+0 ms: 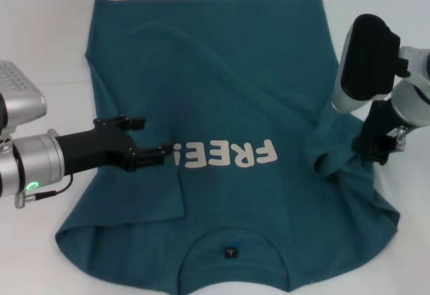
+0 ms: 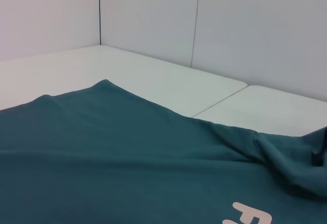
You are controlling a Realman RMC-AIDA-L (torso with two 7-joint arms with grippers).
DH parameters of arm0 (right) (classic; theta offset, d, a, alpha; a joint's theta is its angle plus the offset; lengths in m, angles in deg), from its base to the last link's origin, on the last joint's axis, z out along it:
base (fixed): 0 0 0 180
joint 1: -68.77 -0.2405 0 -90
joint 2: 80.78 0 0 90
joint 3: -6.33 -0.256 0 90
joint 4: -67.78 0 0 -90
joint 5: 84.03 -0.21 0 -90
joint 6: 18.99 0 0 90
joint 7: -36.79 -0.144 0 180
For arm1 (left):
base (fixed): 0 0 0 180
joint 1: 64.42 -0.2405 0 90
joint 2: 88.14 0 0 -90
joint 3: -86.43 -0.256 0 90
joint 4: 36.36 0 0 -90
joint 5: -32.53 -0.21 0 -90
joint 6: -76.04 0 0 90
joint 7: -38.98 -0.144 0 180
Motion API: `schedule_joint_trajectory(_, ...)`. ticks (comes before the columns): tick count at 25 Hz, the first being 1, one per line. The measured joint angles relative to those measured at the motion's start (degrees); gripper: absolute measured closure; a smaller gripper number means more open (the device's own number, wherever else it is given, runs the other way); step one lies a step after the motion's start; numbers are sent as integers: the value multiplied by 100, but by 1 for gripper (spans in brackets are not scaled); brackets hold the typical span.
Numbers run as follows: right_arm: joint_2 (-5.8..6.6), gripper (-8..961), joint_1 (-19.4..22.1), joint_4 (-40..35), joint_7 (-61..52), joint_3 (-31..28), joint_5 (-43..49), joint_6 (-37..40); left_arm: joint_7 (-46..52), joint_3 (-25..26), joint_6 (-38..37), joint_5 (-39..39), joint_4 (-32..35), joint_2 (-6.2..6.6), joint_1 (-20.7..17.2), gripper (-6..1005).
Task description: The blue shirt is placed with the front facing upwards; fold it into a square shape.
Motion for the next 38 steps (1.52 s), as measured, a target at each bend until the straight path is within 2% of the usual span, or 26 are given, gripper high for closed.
schedule_joint_trajectory(9,-3,947,4,-484,561,-47,-295,841,2,9,4,41,-8,5,6,161)
schedule_joint_trajectory(20,-33,948,-194,-547,717,492,-122,1675,17,57,10,62,-8,17,1,160)
schedule_joint_trajectory(28,-66,947,-321,-550,670,891,-403,1566,17,81,9,62,-2,17,-3,160)
schedule_joint_trajectory(38,-77,947,-341,-414,340,1520,-711,926,6,79,37,62,35,17,-3,160)
